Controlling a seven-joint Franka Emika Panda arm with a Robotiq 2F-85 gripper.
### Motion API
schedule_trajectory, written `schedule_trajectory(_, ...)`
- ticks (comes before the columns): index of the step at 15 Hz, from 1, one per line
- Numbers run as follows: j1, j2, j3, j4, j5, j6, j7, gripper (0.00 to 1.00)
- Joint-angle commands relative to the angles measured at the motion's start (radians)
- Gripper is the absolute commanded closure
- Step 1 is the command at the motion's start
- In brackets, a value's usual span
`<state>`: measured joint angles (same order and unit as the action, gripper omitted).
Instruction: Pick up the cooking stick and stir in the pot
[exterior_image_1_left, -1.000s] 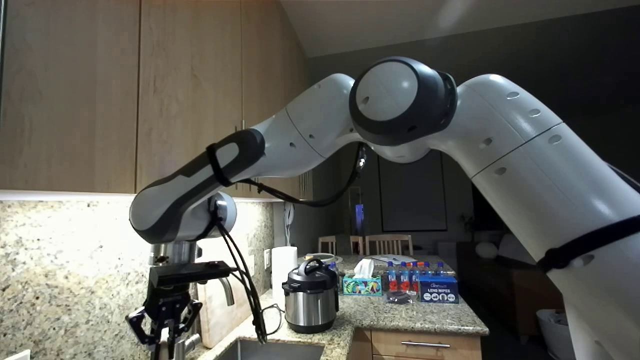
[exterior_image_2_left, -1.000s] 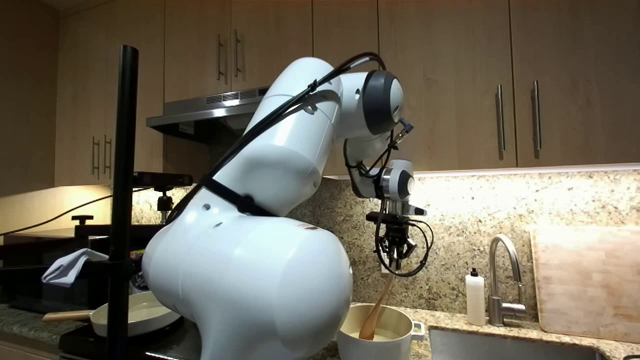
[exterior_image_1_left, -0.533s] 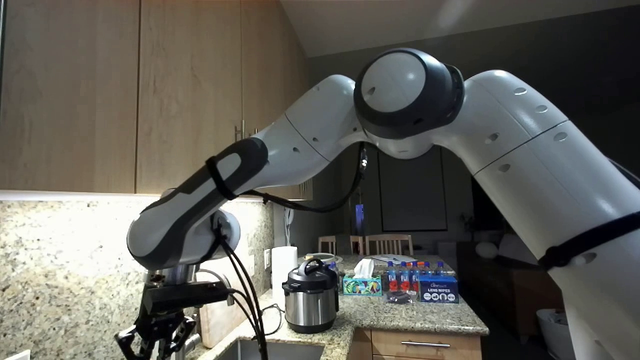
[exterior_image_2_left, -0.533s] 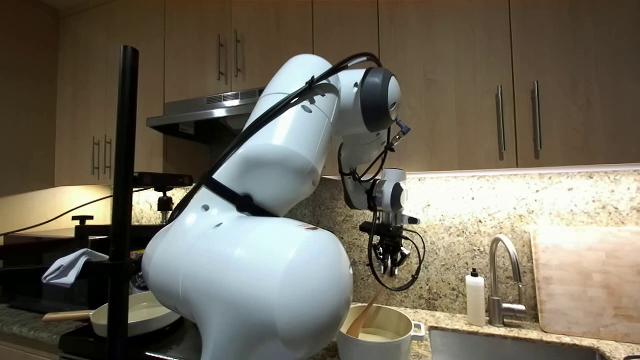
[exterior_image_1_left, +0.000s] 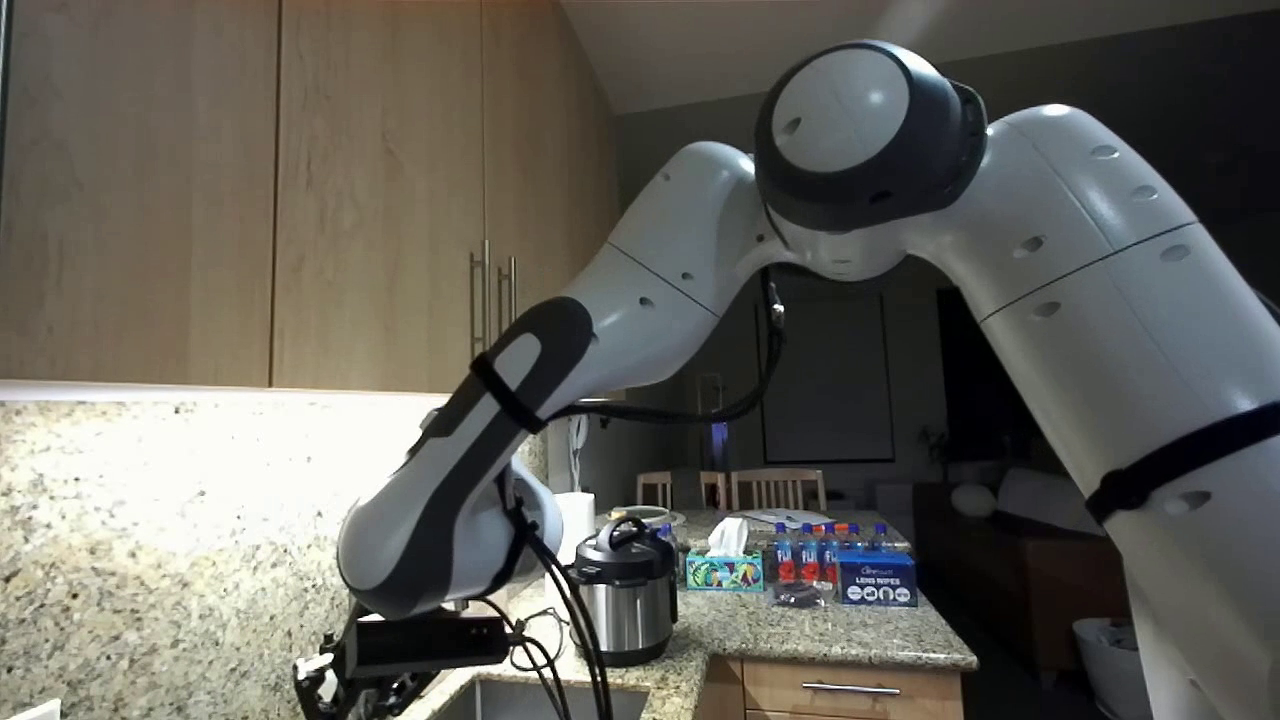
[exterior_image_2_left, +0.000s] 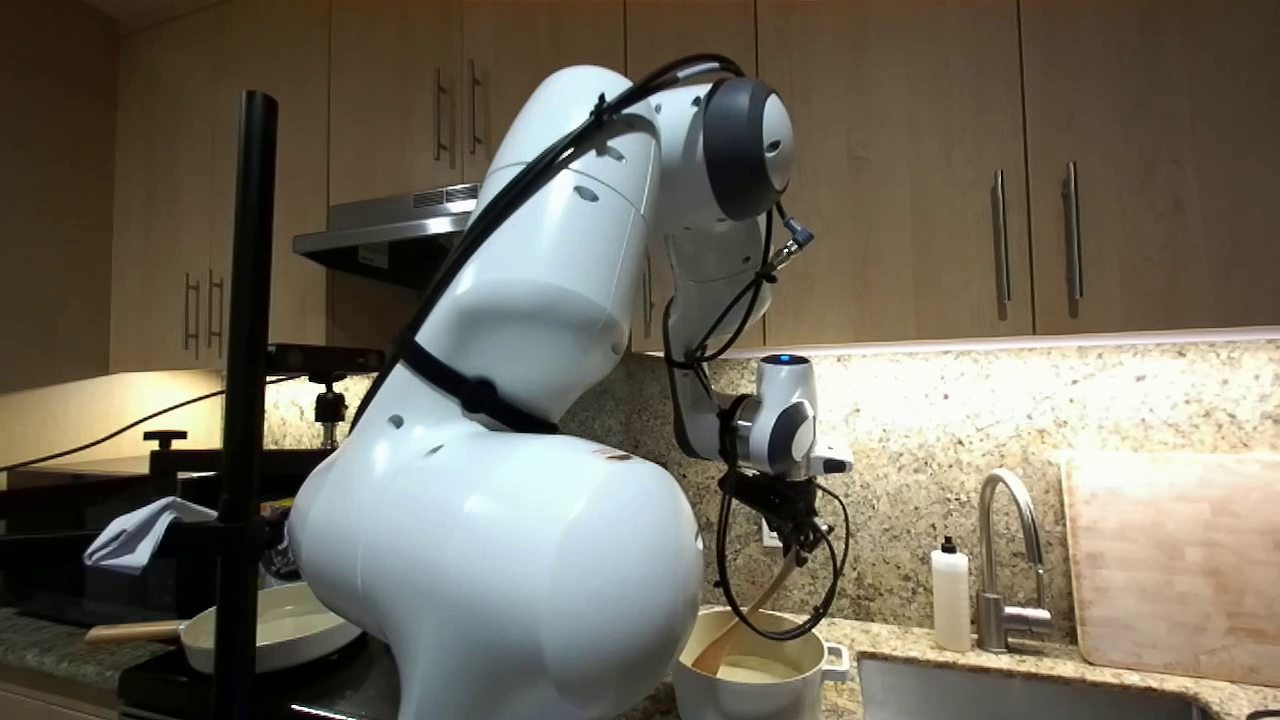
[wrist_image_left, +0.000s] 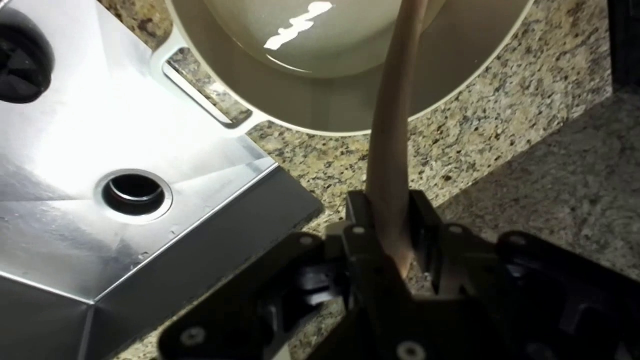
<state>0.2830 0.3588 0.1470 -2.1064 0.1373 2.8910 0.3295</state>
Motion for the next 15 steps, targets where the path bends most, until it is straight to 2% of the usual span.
schedule_trajectory(1, -0.007, -0.105, -0.006, -0.197, 0.067, 0.152, 0.059, 0.9)
schedule_trajectory(4, 0.029, -0.162, -0.077, -0.275, 0.051, 0.196, 0.158, 0.9)
schedule_trajectory(7, 0.062, -0.211, -0.161, -0.308, 0.018, 0.181, 0.24, 0.9)
schedule_trajectory(11, 0.106, -0.221, -0.265, -0.269, -0.051, 0.169, 0.311, 0.9)
schedule_trajectory(15, 0.213, -0.175, -0.406, -0.197, -0.218, 0.16, 0.485, 0.91)
